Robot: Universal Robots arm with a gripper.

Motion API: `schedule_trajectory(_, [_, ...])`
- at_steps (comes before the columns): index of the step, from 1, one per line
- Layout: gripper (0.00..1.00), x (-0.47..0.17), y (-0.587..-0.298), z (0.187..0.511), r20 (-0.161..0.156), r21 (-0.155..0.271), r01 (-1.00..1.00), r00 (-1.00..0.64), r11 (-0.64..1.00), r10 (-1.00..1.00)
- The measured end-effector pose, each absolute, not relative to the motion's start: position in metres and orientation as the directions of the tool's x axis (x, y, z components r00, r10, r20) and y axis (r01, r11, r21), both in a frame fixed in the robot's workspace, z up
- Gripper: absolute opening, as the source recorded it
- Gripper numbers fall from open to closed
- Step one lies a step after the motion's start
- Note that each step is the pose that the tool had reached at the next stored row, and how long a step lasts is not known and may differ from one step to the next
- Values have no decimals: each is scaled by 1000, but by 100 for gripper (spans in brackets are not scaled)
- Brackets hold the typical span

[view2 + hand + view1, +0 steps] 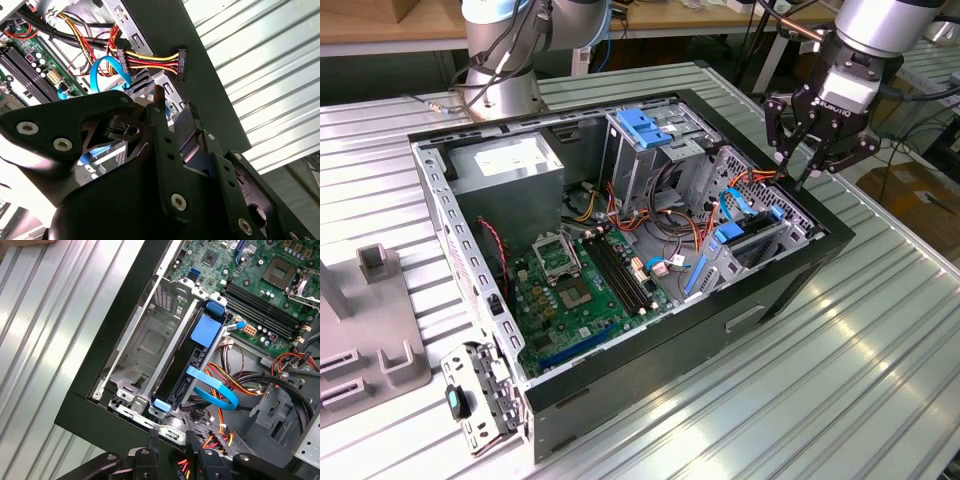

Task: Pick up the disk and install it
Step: 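Insert the second disk wire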

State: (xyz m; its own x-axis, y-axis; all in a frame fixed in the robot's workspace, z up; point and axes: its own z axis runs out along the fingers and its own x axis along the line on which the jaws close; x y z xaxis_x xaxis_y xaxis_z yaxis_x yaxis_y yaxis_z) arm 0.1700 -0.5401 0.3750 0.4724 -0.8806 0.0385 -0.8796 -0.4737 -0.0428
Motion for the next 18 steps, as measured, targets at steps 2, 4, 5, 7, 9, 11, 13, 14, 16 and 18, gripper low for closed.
schedule_trajectory(2, [35,170,-540,375,38,-43,-880,472,-474,-881])
schedule_trajectory(4, [35,170,-540,375,38,-43,-880,472,-474,-881])
schedule_trajectory(5, [35,170,-540,375,39,-43,-880,472,-474,-881])
schedule_trajectory(7, [35,170,-540,375,39,-43,-880,473,-474,-880])
schedule_trajectory(9, [35,170,-540,375,38,-43,-880,473,-474,-880])
schedule_trajectory(11, [35,170,-540,375,38,-43,-880,473,-474,-880])
schedule_trajectory(13, [35,171,-540,375,39,-43,-879,474,-475,-880])
schedule_trajectory(14, [35,171,-539,375,38,-43,-875,481,-482,-876])
schedule_trajectory(16, [35,172,-539,375,39,-43,-867,495,-497,-868])
schedule_trajectory(18, [35,172,-539,375,39,-43,-860,507,-509,-861])
